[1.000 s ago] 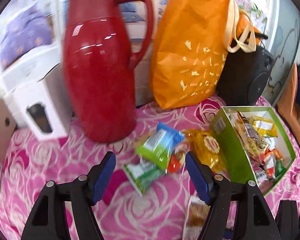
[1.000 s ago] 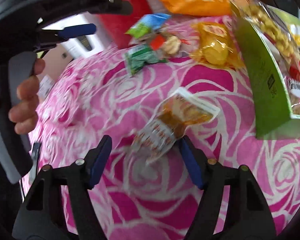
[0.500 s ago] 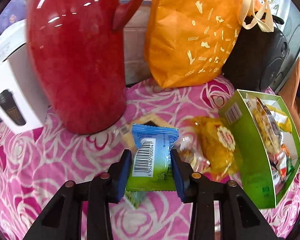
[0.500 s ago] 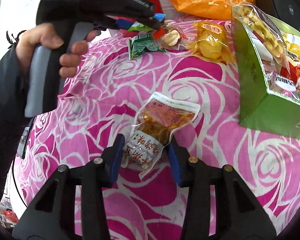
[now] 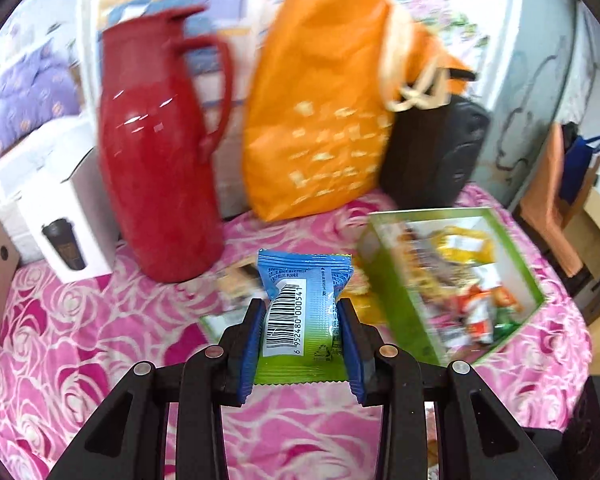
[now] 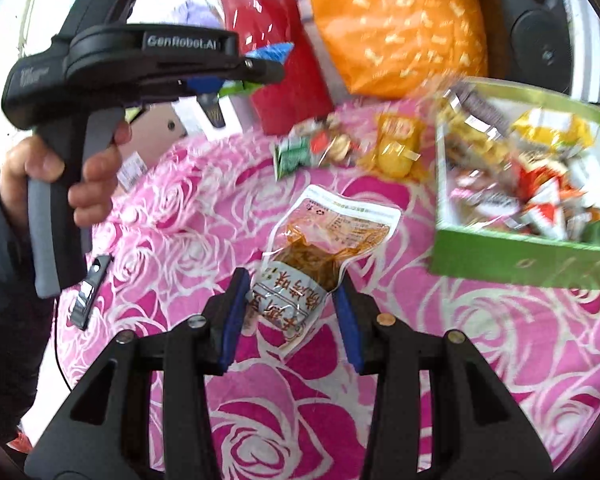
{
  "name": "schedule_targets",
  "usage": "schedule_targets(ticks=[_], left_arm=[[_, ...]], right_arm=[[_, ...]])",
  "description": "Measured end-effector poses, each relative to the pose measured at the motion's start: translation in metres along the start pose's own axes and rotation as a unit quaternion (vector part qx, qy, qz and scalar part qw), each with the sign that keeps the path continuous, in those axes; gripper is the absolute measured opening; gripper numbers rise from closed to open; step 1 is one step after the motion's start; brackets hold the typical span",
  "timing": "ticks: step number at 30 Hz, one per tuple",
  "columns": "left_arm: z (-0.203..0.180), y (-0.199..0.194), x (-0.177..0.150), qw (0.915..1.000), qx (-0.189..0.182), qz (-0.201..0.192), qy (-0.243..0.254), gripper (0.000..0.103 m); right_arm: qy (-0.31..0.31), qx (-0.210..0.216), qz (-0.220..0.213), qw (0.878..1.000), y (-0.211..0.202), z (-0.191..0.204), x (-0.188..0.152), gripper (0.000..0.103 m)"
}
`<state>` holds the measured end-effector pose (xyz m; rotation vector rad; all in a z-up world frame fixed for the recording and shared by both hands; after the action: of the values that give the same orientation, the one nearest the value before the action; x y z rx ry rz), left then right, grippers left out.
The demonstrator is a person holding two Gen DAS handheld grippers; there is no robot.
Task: Organize snacks
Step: 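Carry both packs into the green box and open both tools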
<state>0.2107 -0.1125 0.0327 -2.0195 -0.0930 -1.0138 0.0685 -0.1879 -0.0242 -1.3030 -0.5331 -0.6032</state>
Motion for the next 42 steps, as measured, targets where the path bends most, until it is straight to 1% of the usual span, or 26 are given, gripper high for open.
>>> schedule_targets(ticks=[3,8,12,16,19,22,25,29,32,33,34,35,36,37,38,39,40,41,42], left_arm=[[-0.03,0.002,0.005,0.9996,-0.021,-0.001,0.019,0.036],[-0.076,0.018,0.008,0.9974,-0.054,0.007,0.047,0.036],[-0.103,0.04,0.009,0.9957,-0.077,0.02,0.048,0.036],[-0.122,0.064,0.006,0.9942,-0.092,0.034,0.046,0.036],[-0.134,0.083,0.005,0.9935,-0.097,0.043,0.041,0.036],[-0.148,0.102,0.004,0.9921,-0.107,0.053,0.038,0.036],[-0.163,0.118,0.002,0.9903,-0.117,0.062,0.043,0.036],[-0.178,0.138,-0.003,0.9883,-0.122,0.076,0.052,0.037],[-0.183,0.144,-0.007,0.988,-0.124,0.071,0.058,0.039],[-0.184,0.144,-0.008,0.9881,-0.124,0.067,0.061,0.048],[-0.183,0.142,-0.008,0.9886,-0.121,0.063,0.063,0.066],[-0.181,0.139,-0.009,0.9902,-0.111,0.055,0.065,0.074],[-0.178,0.135,-0.008,0.9917,-0.101,0.045,0.065,0.085],[-0.175,0.132,-0.006,0.9931,-0.092,0.035,0.064,0.089],[-0.171,0.127,-0.005,0.9943,-0.083,0.027,0.063,0.091],[-0.168,0.124,-0.004,0.995,-0.075,0.025,0.062,0.093],[-0.164,0.123,-0.004,0.9956,-0.066,0.026,0.061,0.096],[-0.16,0.12,-0.005,0.9962,-0.058,0.026,0.06,0.096],[-0.158,0.118,-0.006,0.9966,-0.054,0.025,0.058,0.097]], right_arm=[[0.011,-0.017,-0.024,1.0,-0.019,-0.018,0.008,0.044],[0.05,-0.074,-0.053,0.995,-0.039,-0.076,0.019,0.044],[0.085,-0.131,-0.071,0.985,-0.053,-0.132,0.023,0.044],[0.103,-0.17,-0.081,0.977,-0.059,-0.175,0.025,0.044],[0.107,-0.2,-0.078,0.971,-0.055,-0.205,0.028,0.044],[0.113,-0.216,-0.07,0.967,-0.049,-0.229,0.025,0.044],[0.118,-0.223,-0.064,0.965,-0.044,-0.245,0.024,0.044],[0.114,-0.219,-0.064,0.967,-0.04,-0.253,0.024,0.045],[0.099,-0.209,-0.069,0.97,-0.037,-0.252,0.025,0.047],[0.089,-0.211,-0.072,0.971,-0.037,-0.251,0.025,0.053],[0.08,-0.216,-0.074,0.97,-0.038,-0.25,0.025,0.057],[0.073,-0.22,-0.077,0.97,-0.038,-0.25,0.024,0.065],[0.069,-0.224,-0.08,0.969,-0.039,-0.249,0.024,0.073],[0.069,-0.227,-0.082,0.968,-0.041,-0.25,0.023,0.077],[0.073,-0.227,-0.082,0.968,-0.042,-0.251,0.022,0.084],[0.077,-0.226,-0.081,0.968,-0.042,-0.252,0.021,0.091],[0.081,-0.226,-0.079,0.968,-0.042,-0.252,0.02,0.094],[0.087,-0.228,-0.075,0.967,-0.041,-0.253,0.018,0.1],[0.092,-0.229,-0.072,0.966,-0.04,-0.253,0.017,0.101]])
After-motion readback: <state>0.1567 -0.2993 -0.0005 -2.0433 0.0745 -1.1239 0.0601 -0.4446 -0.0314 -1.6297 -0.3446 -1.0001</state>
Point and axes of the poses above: each gripper's, at about its wrist camera, not at the fingertips, and y roughly the way its jaws point, z to its left, x to its top, the point moved 7 cm from there along y, roughly the way its jaws point, and after that the axes turned 12 degrees about -x, right-handed, at the moved point
